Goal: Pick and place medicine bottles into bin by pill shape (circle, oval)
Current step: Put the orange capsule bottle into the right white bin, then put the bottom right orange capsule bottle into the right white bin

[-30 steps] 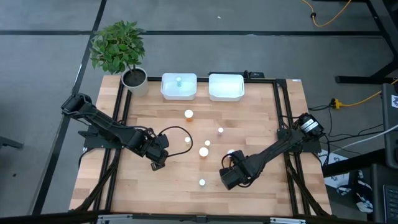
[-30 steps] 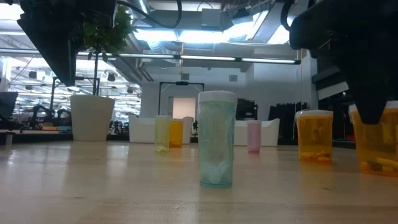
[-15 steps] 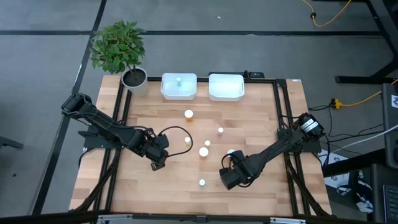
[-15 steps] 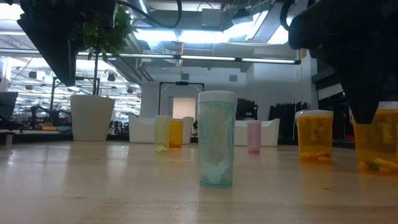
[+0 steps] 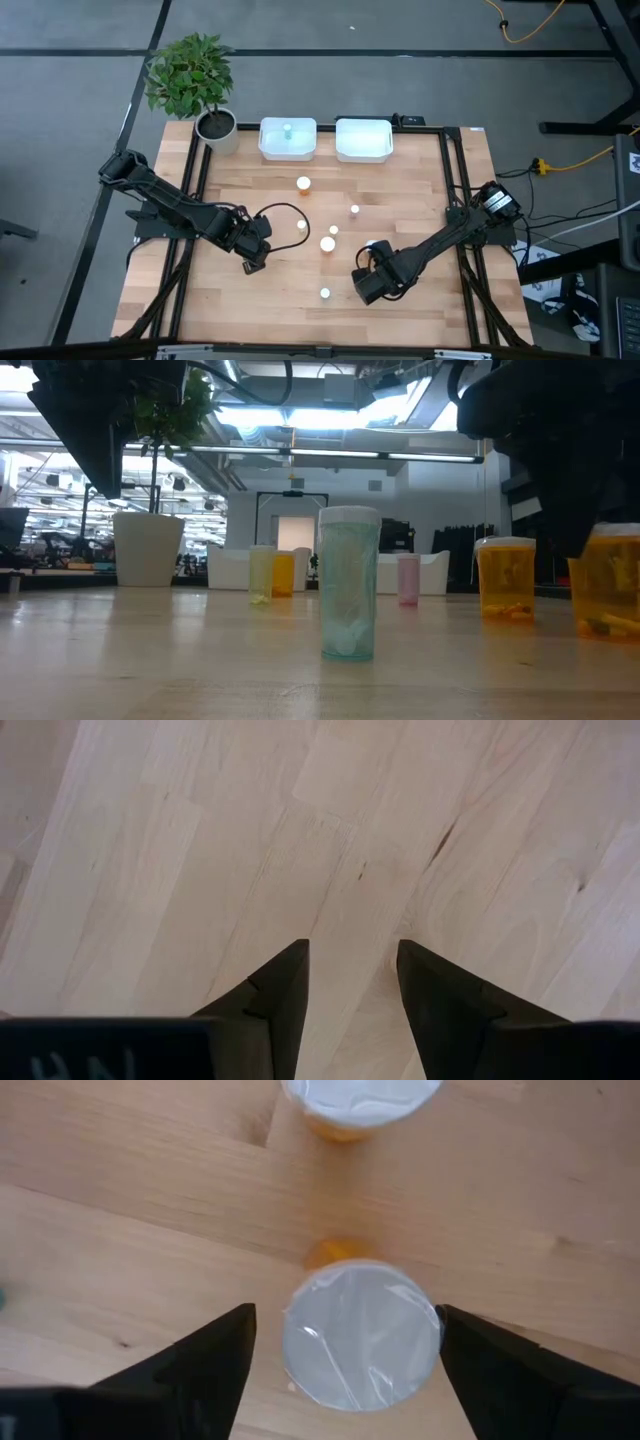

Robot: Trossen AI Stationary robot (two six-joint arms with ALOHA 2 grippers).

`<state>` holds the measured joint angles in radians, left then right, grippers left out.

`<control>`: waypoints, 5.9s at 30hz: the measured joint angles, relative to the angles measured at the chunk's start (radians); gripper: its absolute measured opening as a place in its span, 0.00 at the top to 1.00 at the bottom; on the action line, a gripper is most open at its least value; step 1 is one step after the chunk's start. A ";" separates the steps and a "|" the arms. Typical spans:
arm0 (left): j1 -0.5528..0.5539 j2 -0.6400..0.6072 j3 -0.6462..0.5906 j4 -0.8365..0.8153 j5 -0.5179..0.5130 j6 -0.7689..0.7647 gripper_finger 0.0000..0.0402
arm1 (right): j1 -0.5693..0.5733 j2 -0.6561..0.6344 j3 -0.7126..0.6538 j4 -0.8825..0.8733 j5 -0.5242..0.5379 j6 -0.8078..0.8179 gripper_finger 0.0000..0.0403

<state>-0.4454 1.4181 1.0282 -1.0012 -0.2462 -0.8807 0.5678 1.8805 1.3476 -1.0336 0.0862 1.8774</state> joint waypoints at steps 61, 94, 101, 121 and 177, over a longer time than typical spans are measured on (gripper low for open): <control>0.176 0.000 0.000 0.023 0.000 -0.141 0.63 | -1.248 -0.036 0.260 -0.042 0.042 -1.613 0.48; 0.271 0.000 0.000 0.026 -0.003 -0.165 0.63 | -1.331 -0.028 0.067 0.137 -0.082 -1.888 0.47; 0.271 0.000 0.000 0.027 -0.004 -0.166 0.63 | -1.330 -0.024 0.067 0.141 -0.081 -1.882 0.42; 0.270 0.000 0.000 0.027 -0.004 -0.167 0.63 | -1.330 -0.024 0.088 0.169 -0.077 -1.880 0.39; 0.270 0.000 0.000 0.029 0.072 0.080 0.63 | -0.092 -0.345 -0.076 0.033 -0.089 -0.389 0.38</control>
<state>-0.1753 1.4181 1.0283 -0.9718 -0.1738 -0.8007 0.4763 1.5352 1.2713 -1.0004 -0.0032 1.4886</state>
